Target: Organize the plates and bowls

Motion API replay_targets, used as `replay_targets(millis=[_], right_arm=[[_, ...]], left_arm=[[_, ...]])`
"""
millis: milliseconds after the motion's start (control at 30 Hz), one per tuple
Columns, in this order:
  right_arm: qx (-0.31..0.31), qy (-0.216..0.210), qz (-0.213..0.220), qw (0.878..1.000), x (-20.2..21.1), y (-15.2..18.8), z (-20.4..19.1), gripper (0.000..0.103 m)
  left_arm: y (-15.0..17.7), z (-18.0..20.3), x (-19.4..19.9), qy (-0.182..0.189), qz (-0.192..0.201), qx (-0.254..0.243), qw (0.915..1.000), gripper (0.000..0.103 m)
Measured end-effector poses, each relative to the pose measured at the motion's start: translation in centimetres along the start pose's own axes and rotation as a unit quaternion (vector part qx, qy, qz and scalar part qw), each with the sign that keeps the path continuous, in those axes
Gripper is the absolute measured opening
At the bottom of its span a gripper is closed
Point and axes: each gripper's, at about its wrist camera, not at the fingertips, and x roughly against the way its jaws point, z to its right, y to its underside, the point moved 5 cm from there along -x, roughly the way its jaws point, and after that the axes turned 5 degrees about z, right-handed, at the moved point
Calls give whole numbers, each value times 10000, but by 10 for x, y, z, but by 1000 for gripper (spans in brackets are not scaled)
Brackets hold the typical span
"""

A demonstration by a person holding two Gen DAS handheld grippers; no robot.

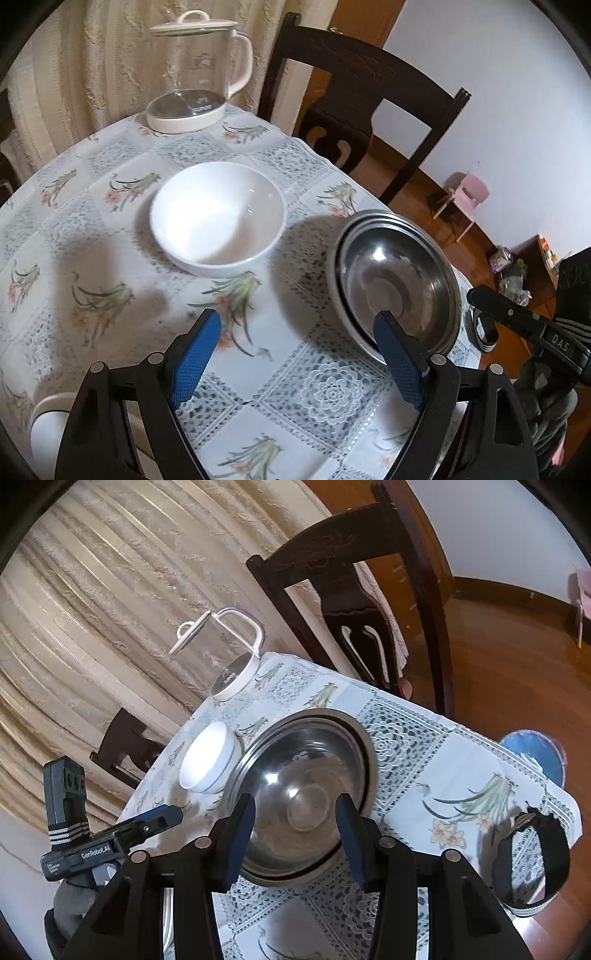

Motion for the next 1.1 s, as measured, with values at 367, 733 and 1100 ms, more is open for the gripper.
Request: replay_targets(millis=[367, 733, 1100], right_arm=[[205, -153, -34, 9997, -10, -3, -28, 52], [649, -366, -215, 9970, -44, -11, -73, 55], [770, -492, -516, 9945, -81, -12, -100, 55]], left_arm=[[-6, -26, 5, -110, 86, 227, 9996, 85], [-22, -65, 4, -153, 167, 805, 9965, 85], [-34, -93, -11, -298, 160, 1112, 9932, 86]])
